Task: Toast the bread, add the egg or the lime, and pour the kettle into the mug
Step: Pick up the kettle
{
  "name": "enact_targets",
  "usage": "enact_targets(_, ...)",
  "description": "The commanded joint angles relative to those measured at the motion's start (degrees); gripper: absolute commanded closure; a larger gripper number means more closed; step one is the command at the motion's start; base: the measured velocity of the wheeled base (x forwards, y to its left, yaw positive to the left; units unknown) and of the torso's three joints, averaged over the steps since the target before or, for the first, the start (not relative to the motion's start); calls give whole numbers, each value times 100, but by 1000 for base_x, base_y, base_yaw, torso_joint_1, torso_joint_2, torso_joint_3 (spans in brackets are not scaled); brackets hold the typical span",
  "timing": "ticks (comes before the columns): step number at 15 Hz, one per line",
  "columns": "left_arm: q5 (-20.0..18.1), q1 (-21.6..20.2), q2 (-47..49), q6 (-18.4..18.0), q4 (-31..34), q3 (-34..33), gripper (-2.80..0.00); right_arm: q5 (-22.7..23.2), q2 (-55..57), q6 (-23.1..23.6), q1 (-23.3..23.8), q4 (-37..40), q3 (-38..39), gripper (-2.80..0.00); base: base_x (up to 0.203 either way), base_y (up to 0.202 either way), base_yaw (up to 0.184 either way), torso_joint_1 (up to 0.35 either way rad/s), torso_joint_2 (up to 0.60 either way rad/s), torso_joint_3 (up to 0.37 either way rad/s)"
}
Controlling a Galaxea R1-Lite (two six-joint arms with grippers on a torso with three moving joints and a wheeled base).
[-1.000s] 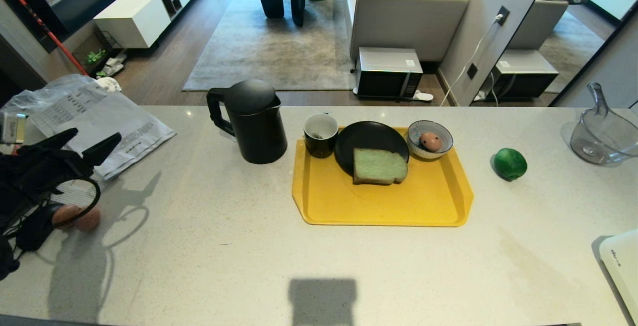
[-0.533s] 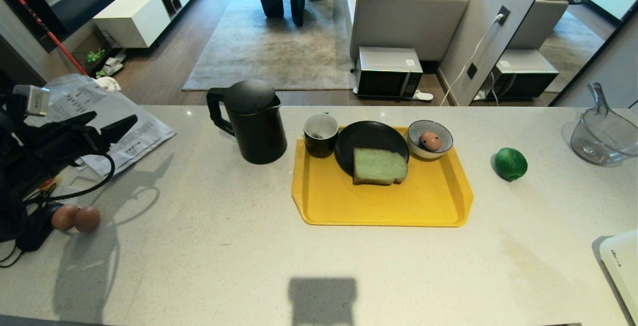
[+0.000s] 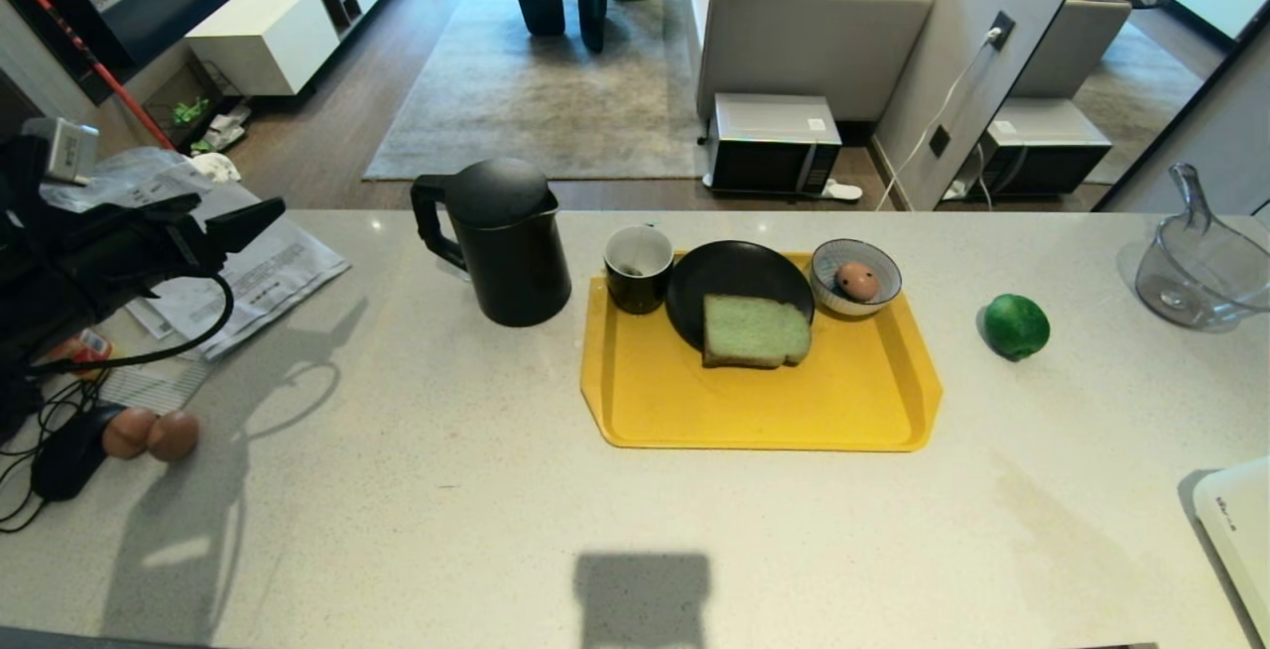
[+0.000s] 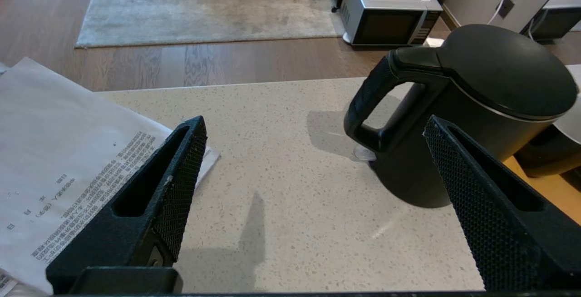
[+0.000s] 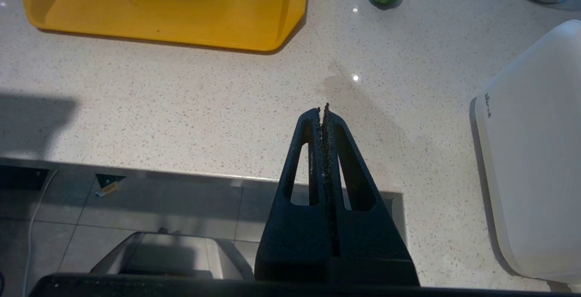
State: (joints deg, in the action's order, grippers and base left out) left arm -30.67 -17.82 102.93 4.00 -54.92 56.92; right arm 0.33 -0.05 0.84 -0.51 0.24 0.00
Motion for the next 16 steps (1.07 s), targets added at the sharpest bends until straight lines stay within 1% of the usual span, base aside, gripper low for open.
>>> enact_targets(1, -32, 7, -194, 13, 68, -31, -280, 2, 5, 4, -2, 2, 0, 0, 0, 0, 0, 0, 0, 0)
enact_targets(5, -118, 7, 58, 14, 156, -25, -280, 2, 5, 4, -2, 2, 0, 0, 0, 0, 0, 0, 0, 0)
enact_targets(7, -223, 7, 287, 21, 159, 25, -280, 2, 5, 4, -2, 2, 0, 0, 0, 0, 0, 0, 0, 0)
enact_targets(9, -378, 15, 527, 19, 342, 209, -280, 2, 5, 4, -2, 2, 0, 0, 0, 0, 0, 0, 0, 0)
enact_targets(10, -476, 25, 618, 12, 566, 287, -280, 2, 5, 4, -2, 2, 0, 0, 0, 0, 0, 0, 0, 0)
enact_targets(11, -637, 68, 717, -3, 696, 366, -280, 2, 5, 4, -2, 2, 0, 0, 0, 0, 0, 0, 0, 0)
enact_targets(13, -913, 94, 966, -36, 736, 592, -280, 2, 5, 4, -2, 2, 0, 0, 0, 0, 0, 0, 0, 0)
enact_targets(14, -1104, 97, 1092, -77, 778, 732, -280, 2, 5, 4, -2, 2, 0, 0, 0, 0, 0, 0, 0, 0)
enact_targets(15, -1176, 109, 1166, -194, 905, 893, -280, 2, 5, 4, -2, 2, 0, 0, 0, 0, 0, 0, 0, 0)
enact_targets(16, -1190, 122, 1238, -416, 1192, 1077, -280, 2, 5, 4, -2, 2, 0, 0, 0, 0, 0, 0, 0, 0)
